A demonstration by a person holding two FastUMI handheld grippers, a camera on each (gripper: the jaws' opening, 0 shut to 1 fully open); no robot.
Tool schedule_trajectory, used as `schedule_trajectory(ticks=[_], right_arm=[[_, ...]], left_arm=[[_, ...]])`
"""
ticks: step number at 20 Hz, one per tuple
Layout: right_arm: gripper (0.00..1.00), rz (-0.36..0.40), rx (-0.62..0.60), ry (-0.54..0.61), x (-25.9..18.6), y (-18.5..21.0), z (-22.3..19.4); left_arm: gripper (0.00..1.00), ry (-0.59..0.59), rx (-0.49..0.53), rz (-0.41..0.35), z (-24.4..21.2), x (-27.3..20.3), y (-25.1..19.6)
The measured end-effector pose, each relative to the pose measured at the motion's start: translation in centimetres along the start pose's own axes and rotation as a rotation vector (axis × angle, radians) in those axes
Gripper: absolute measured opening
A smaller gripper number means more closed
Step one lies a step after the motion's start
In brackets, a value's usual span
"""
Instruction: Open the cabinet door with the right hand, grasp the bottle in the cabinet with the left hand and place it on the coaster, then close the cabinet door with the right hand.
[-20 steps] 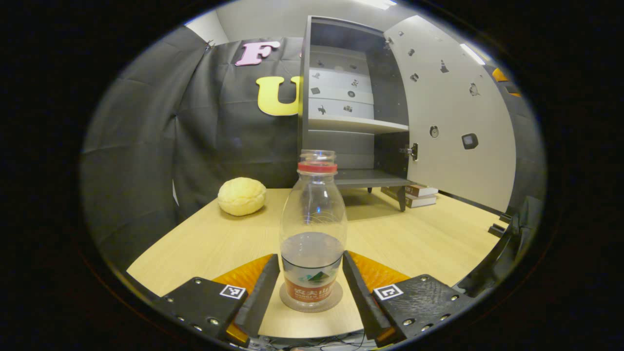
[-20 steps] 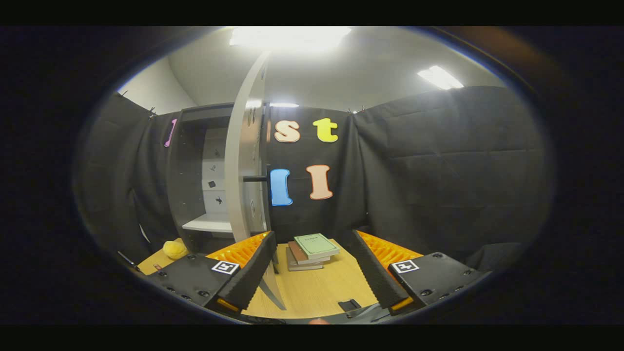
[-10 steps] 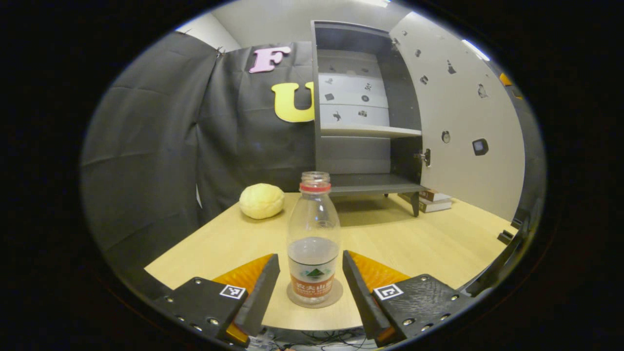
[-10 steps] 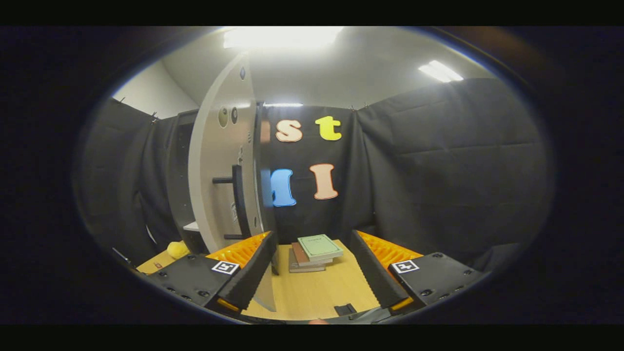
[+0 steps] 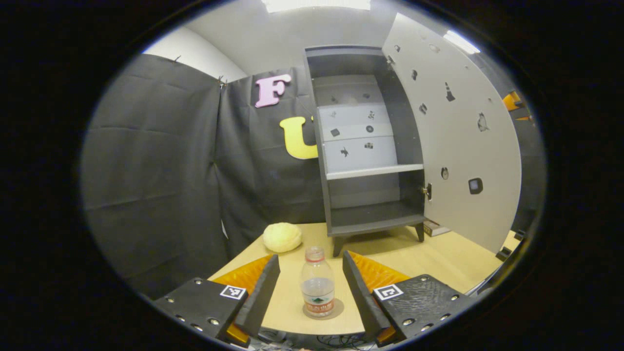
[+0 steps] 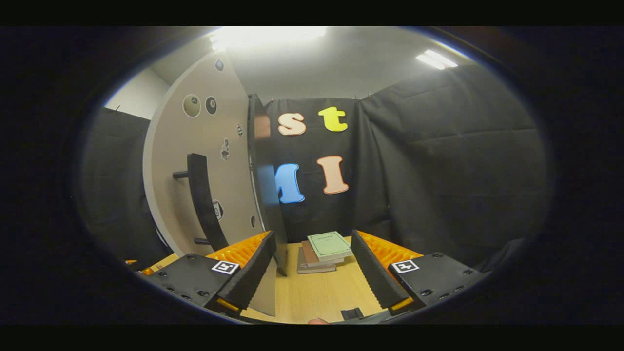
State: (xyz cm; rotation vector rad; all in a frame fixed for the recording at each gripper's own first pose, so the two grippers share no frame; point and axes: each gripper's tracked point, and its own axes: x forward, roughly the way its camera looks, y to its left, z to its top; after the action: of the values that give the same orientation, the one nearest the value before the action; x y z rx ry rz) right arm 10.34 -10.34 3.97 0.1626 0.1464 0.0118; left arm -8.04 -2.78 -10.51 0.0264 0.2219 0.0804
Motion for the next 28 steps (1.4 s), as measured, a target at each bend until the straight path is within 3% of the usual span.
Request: schedule_trajectory(ticks=[4, 5, 7, 8, 16, 24, 25, 26, 28], right_arm=[[0.97, 0.089, 0.042, -0.014, 0.8, 1.6, 1.2], [0.93, 0.115, 0.050, -0.016, 0.8, 2.2, 1.6], [0.93, 0.147, 0.057, -0.026, 0.7, 3.2, 2.2], [0.98, 0.154, 0.055, -0.033, 0.6, 3.5, 2.6], [0.98, 0.090, -0.013, -0.040, -0.3, 4.9, 3.0], [0.98, 0.112, -0.087, -0.049, -1.9, 11.1, 2.1], [0.92, 0.119, -0.084, -0.045, -1.8, 11.9, 1.9], [0.98, 0.123, -0.080, -0.042, -1.7, 12.6, 1.7], [0.98, 0.123, -0.072, -0.036, -1.5, 13.8, 1.6]], left_arm=[[0.77, -0.055, -0.019, 0.040, 4.4, -1.4, 0.0], [0.77, -0.069, -0.021, 0.048, 5.3, -1.8, 0.1], [0.77, -0.098, -0.019, 0.054, 7.0, -2.1, 0.0], [0.77, -0.111, -0.018, 0.051, 7.8, -2.2, -0.2], [0.77, -0.130, -0.051, 0.027, 10.0, -1.6, 2.0], [0.77, -0.119, -0.066, 0.010, 8.5, -1.8, 5.3], [0.77, -0.115, -0.067, 0.012, 8.1, -1.9, 5.8], [0.77, -0.110, -0.069, 0.015, 7.8, -1.9, 6.3], [0.77, -0.101, -0.076, 0.021, 7.1, -1.8, 7.6]])
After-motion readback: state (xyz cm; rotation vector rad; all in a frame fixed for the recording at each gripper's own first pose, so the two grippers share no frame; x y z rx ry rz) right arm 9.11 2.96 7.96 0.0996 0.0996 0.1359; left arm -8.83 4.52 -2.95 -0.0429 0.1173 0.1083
